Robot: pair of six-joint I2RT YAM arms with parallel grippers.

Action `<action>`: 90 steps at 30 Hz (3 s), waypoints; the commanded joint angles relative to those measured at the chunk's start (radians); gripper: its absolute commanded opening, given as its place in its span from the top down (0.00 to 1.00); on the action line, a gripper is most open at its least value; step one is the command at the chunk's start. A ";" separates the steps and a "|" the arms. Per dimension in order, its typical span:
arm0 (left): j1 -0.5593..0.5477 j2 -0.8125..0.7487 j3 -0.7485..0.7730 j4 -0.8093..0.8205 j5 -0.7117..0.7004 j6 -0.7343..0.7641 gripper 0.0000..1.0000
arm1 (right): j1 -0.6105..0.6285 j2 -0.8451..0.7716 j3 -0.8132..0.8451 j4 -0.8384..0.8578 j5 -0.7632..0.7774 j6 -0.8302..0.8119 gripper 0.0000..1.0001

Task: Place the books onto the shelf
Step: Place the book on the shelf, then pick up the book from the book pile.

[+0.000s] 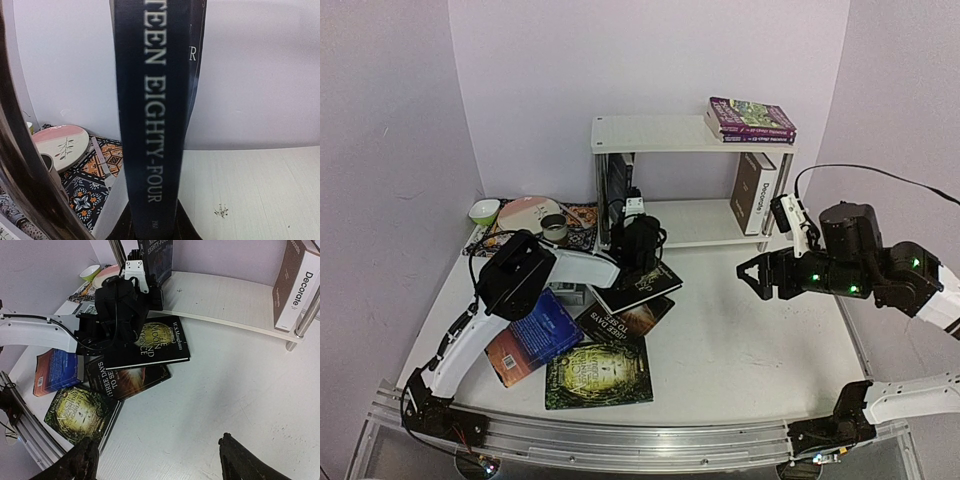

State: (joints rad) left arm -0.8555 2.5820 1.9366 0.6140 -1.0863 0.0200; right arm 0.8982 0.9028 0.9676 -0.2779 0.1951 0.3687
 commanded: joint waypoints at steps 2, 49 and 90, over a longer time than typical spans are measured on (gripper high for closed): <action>-0.002 -0.059 0.003 0.141 -0.044 -0.054 0.78 | 0.004 -0.005 0.023 0.002 -0.005 0.011 0.16; -0.322 -0.767 -0.888 0.133 -0.235 0.055 0.49 | 0.003 0.004 -0.048 0.035 -0.042 0.036 0.11; -0.434 -1.159 -0.899 -1.569 0.553 -0.677 0.00 | 0.004 0.067 -0.138 0.120 -0.116 0.164 0.09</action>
State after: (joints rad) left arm -1.3190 1.3483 0.9573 -0.8524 -0.5560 -0.6586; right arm 0.8982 0.9634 0.8261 -0.1856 0.0902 0.5213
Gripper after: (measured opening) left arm 0.994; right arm 0.903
